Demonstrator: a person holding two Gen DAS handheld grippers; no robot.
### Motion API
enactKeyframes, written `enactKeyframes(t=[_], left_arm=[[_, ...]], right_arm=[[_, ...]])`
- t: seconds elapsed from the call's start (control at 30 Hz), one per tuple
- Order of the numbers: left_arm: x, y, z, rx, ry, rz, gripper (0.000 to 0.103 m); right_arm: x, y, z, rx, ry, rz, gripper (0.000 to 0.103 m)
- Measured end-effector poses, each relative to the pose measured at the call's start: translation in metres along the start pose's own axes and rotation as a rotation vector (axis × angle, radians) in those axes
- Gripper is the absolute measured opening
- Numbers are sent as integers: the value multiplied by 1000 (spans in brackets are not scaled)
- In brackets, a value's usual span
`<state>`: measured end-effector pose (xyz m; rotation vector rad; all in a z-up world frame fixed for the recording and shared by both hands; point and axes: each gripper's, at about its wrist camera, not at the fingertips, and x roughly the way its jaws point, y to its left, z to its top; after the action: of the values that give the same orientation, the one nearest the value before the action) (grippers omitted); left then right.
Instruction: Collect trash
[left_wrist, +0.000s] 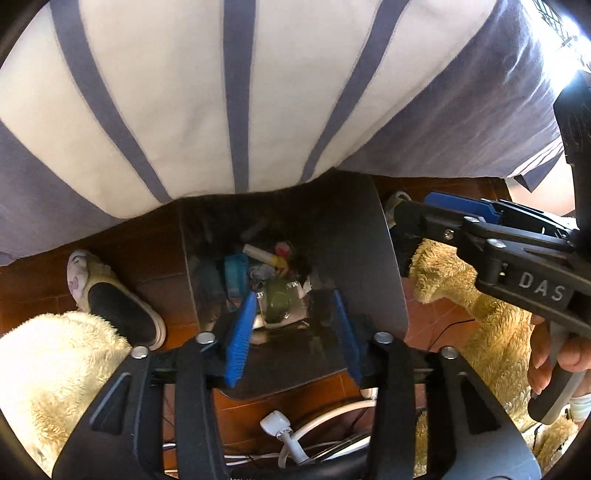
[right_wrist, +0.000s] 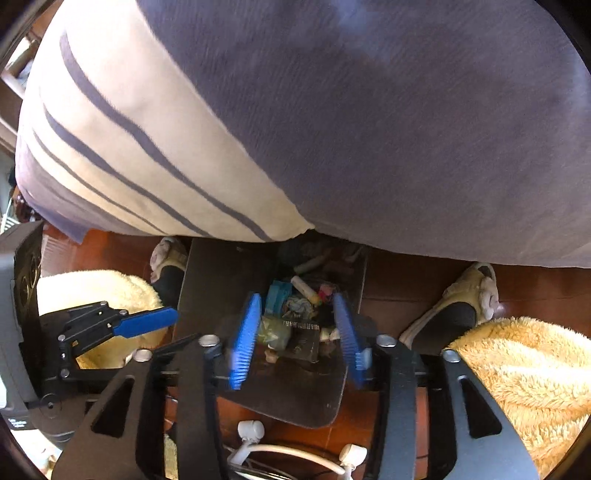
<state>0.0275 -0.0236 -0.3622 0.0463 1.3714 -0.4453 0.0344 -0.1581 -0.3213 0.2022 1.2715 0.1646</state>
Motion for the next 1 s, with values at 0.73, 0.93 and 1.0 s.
enactKeyframes(t=[0.73, 0.93, 1.0], left_arm=[[-183, -10, 7, -20, -430, 115, 95], [-251, -19, 9, -4, -614, 143, 95], [-273, -23, 10, -2, -678, 152, 95]], right_arm=[[-176, 4, 9, -58, -465, -188, 100], [-240, 18, 11, -97, -642, -251, 100], [-260, 20, 13, -98, -690, -250, 100]])
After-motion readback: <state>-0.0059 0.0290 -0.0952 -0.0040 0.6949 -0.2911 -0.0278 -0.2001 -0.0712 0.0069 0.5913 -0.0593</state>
